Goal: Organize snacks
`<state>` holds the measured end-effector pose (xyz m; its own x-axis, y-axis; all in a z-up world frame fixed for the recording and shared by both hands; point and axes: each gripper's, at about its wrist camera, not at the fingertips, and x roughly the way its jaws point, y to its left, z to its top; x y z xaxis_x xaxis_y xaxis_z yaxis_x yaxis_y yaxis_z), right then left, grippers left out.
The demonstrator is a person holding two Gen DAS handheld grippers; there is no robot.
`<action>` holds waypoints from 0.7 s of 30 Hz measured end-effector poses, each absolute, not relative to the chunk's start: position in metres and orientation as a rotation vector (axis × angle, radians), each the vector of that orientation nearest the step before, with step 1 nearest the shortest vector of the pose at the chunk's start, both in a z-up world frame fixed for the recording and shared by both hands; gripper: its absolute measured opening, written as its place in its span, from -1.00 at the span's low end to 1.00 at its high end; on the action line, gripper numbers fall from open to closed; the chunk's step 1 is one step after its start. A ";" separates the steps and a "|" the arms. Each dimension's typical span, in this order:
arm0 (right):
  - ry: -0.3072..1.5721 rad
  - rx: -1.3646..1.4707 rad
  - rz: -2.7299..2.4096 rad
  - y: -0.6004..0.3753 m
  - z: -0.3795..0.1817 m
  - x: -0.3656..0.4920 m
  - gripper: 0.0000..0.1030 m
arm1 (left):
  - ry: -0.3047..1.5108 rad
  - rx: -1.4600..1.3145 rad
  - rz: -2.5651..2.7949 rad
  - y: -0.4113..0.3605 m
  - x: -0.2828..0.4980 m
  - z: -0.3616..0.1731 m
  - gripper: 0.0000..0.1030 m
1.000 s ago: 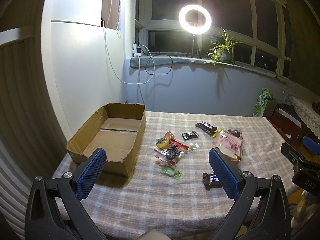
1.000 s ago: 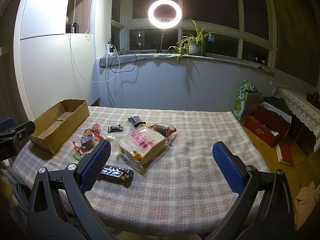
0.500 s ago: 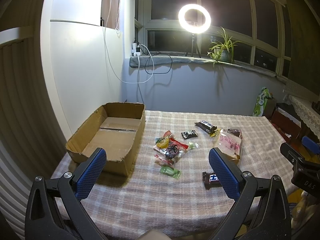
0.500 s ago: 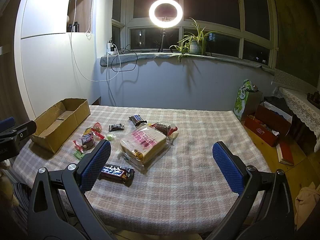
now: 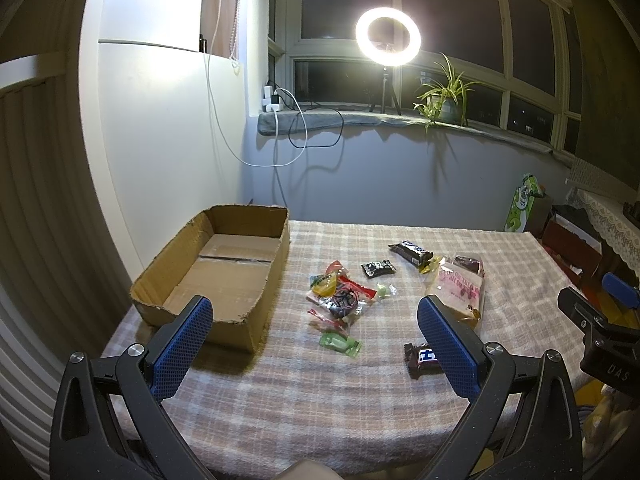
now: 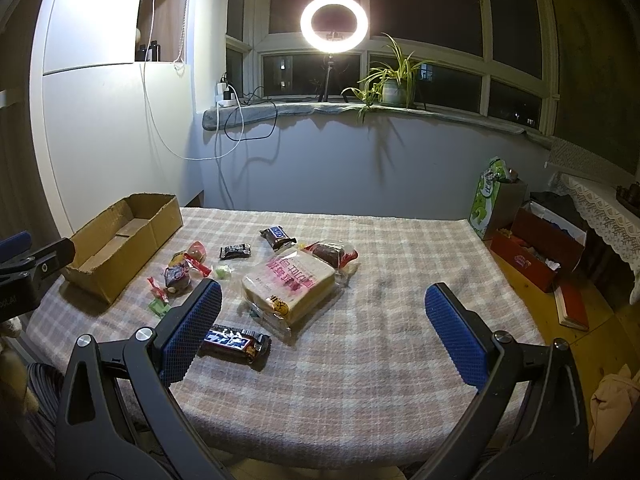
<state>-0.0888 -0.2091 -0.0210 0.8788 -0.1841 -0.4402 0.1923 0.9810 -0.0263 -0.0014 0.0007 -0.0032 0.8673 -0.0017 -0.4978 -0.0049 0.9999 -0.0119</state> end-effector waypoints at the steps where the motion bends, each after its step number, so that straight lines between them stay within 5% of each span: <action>1: 0.457 0.019 -0.197 -0.209 -0.021 -0.089 1.00 | 0.521 -0.013 0.002 0.001 -0.001 -0.004 0.98; 21: 0.540 0.054 -0.162 -0.220 -0.039 -0.070 1.00 | 0.583 -0.016 -0.068 -0.005 0.019 -0.020 0.96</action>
